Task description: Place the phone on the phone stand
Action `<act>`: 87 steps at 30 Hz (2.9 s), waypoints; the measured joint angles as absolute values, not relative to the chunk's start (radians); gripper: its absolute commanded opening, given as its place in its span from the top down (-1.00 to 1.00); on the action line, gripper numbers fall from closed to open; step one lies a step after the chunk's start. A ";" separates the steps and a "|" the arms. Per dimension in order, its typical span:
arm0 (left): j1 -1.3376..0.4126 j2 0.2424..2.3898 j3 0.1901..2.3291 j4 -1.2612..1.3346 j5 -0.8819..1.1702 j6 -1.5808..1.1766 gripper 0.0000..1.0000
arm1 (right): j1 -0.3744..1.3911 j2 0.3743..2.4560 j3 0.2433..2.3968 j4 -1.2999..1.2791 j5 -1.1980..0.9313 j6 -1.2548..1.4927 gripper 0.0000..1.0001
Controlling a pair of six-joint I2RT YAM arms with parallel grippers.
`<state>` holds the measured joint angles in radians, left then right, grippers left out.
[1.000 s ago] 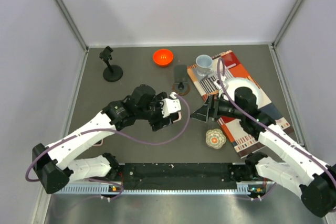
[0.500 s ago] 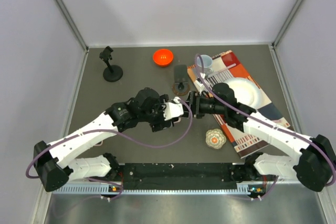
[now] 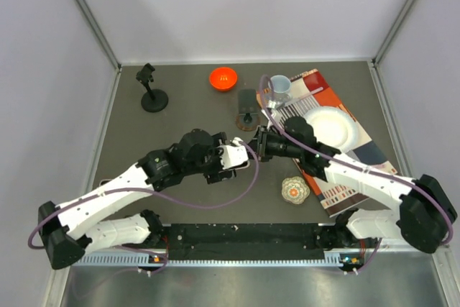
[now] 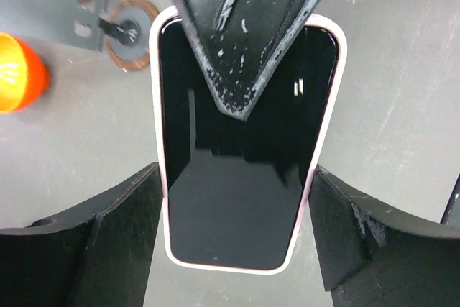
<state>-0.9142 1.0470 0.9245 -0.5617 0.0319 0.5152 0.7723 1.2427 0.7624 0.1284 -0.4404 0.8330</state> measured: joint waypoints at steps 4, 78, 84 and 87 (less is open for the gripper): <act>-0.888 0.933 0.880 -0.464 0.010 0.411 -0.98 | 0.780 1.105 0.610 0.325 -0.330 0.883 1.00; -0.842 1.301 0.387 1.311 0.085 -0.925 1.00 | 0.847 0.966 0.149 1.153 0.125 1.225 -0.52; -0.826 1.093 0.462 0.921 0.229 -0.652 1.00 | 0.805 0.722 0.333 0.556 -0.087 0.962 -0.91; -0.826 0.992 0.574 0.601 0.270 -0.462 1.00 | 0.800 0.641 0.477 0.181 -0.124 0.715 -0.91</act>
<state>-0.8265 0.9924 0.5735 0.6006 0.2699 -0.4618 0.7998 0.6415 0.4767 0.1806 -0.1242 0.7155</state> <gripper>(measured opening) 0.165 0.954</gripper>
